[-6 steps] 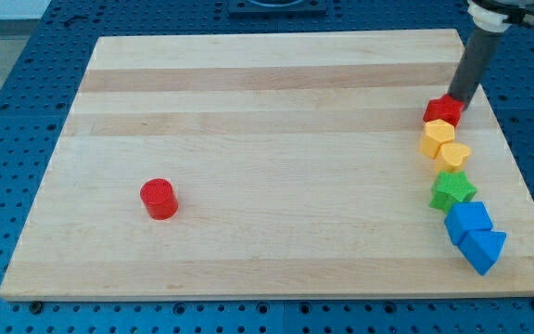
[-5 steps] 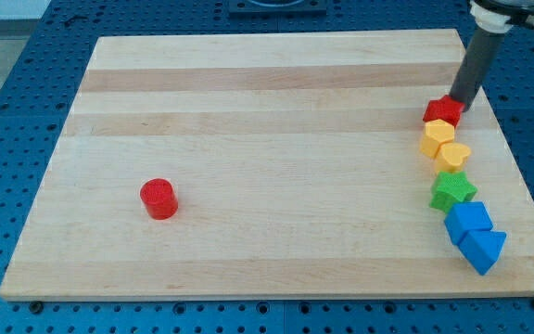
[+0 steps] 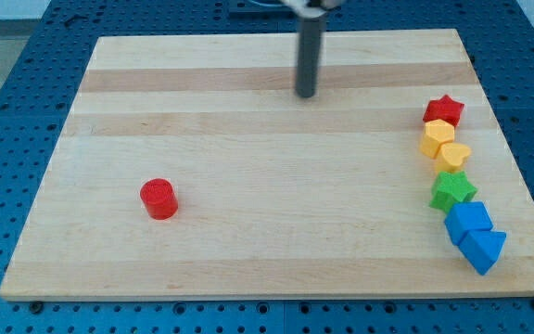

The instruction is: Move your arm towards the center

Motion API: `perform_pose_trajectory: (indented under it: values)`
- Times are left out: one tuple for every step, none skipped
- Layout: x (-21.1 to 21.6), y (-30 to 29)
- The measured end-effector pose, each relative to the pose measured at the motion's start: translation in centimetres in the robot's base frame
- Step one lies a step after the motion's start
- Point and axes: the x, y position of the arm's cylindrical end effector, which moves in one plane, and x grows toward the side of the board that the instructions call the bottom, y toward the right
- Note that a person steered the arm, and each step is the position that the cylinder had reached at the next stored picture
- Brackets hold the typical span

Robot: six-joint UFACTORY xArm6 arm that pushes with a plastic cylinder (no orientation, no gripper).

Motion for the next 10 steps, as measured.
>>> perform_pose_trajectory:
  values:
    - [3.1,-7.8]
    - [2.8,-13.6]
    - [5.4,-18.9]
    - [12.3,-23.9]
    - [20.6,-27.3]
    - [24.4,-22.5]
    - [22.0,-13.3]
    - [17.3,-4.9]
    - [12.5,2.4]
    - [11.6,5.5]
